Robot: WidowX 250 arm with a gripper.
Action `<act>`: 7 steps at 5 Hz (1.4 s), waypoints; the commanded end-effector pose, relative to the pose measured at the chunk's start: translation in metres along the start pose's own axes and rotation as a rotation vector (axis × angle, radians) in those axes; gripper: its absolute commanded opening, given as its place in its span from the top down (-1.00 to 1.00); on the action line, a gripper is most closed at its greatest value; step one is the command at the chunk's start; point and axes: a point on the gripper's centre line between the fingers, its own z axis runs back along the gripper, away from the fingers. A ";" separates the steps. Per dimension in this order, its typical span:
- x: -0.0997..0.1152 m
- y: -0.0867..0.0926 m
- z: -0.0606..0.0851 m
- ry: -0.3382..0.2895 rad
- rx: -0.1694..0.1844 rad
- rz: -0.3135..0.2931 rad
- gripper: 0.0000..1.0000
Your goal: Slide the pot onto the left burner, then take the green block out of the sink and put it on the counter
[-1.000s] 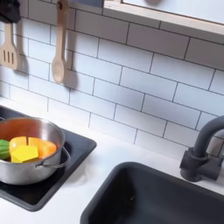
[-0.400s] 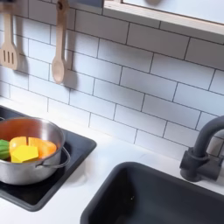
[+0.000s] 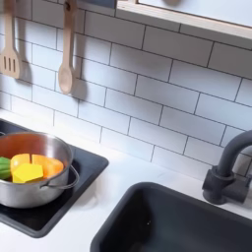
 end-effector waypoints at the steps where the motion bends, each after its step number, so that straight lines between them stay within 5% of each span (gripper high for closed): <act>1: 0.005 -0.005 0.002 0.002 -0.013 0.012 1.00; 5: 0.017 -0.001 -0.010 -0.018 0.015 0.037 1.00; 7: 0.010 -0.012 -0.016 0.007 -0.006 0.031 1.00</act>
